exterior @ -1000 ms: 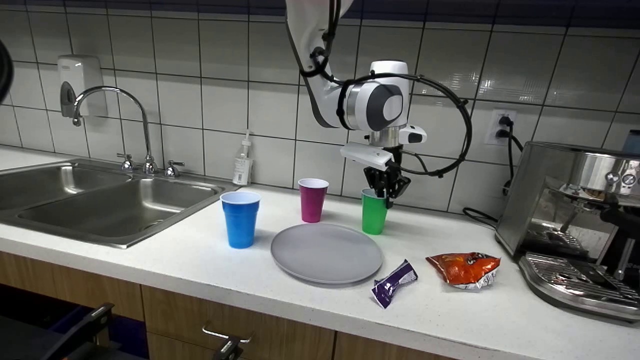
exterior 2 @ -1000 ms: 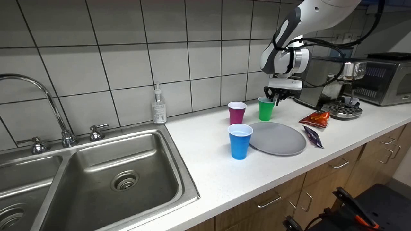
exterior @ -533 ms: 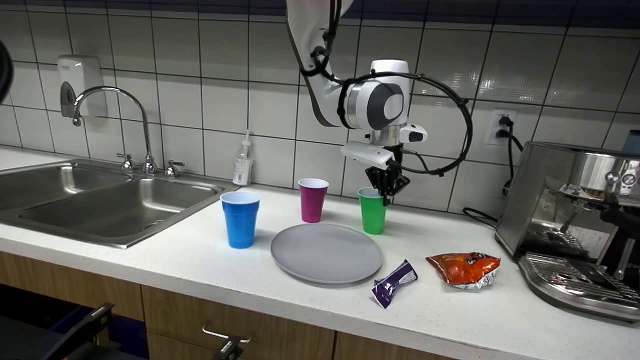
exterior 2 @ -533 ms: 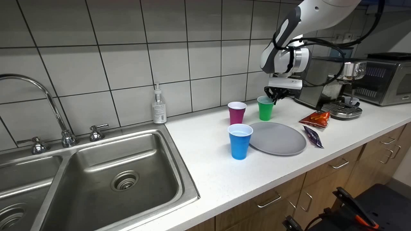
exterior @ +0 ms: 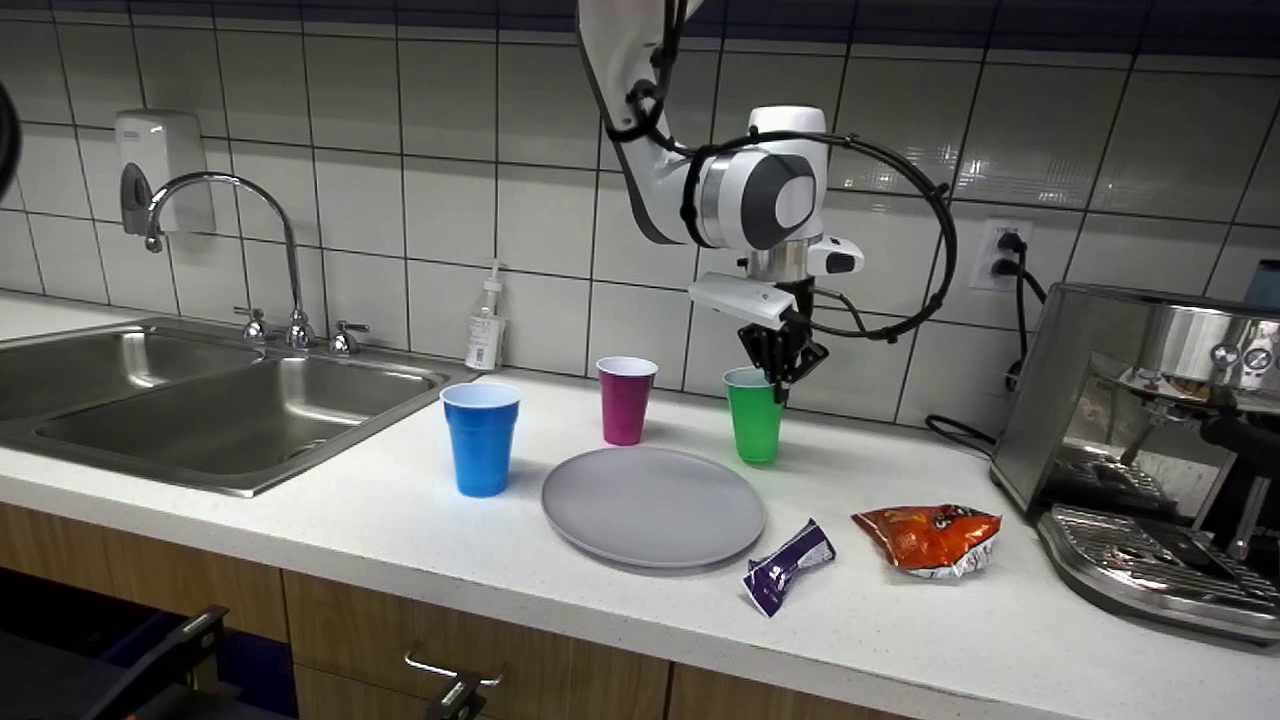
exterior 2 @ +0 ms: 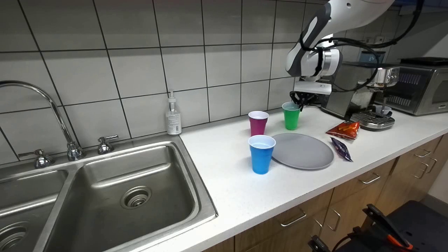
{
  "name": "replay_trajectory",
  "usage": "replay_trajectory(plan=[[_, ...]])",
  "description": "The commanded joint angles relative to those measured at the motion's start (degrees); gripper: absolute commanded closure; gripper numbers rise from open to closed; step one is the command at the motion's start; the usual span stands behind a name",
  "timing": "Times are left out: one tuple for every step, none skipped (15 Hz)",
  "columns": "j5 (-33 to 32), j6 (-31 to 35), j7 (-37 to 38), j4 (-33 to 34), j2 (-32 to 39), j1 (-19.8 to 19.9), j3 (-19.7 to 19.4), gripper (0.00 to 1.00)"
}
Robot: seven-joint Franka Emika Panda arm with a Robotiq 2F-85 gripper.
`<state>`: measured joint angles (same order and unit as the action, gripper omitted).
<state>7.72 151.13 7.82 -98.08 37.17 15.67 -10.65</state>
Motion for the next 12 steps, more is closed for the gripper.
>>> replay_trajectory(plan=[[1.03, -1.01, -1.26, -3.68, -4.43, 1.12, 0.62, 0.99], [0.92, -0.82, -1.45, -4.82, -5.38, 1.23, 0.48, 0.99], [0.87, -0.67, -1.71, -5.98, -6.24, 1.39, 0.43, 0.99], [0.84, -0.54, -1.97, -7.36, -7.32, 1.53, 0.4, 0.99], [0.88, -0.43, -2.15, -8.58, -8.24, 1.62, 0.45, 0.99], [0.92, -0.33, -2.35, -9.98, -9.36, 1.68, 0.49, 0.99], [1.02, -0.24, -2.6, -11.2, -10.3, 1.8, 0.55, 0.99], [1.04, -0.21, -2.82, -12.57, -11.42, 1.83, 0.54, 0.99], [1.06, -0.14, -3.05, -13.98, -12.55, 1.84, 0.51, 0.99], [1.11, -0.17, -3.25, -15.22, -13.54, 1.84, 0.46, 0.99], [1.12, -0.16, -3.48, -16.43, -14.55, 1.85, 0.37, 0.99], [1.19, -0.24, -3.71, -17.69, -15.62, 1.91, 0.28, 0.99]])
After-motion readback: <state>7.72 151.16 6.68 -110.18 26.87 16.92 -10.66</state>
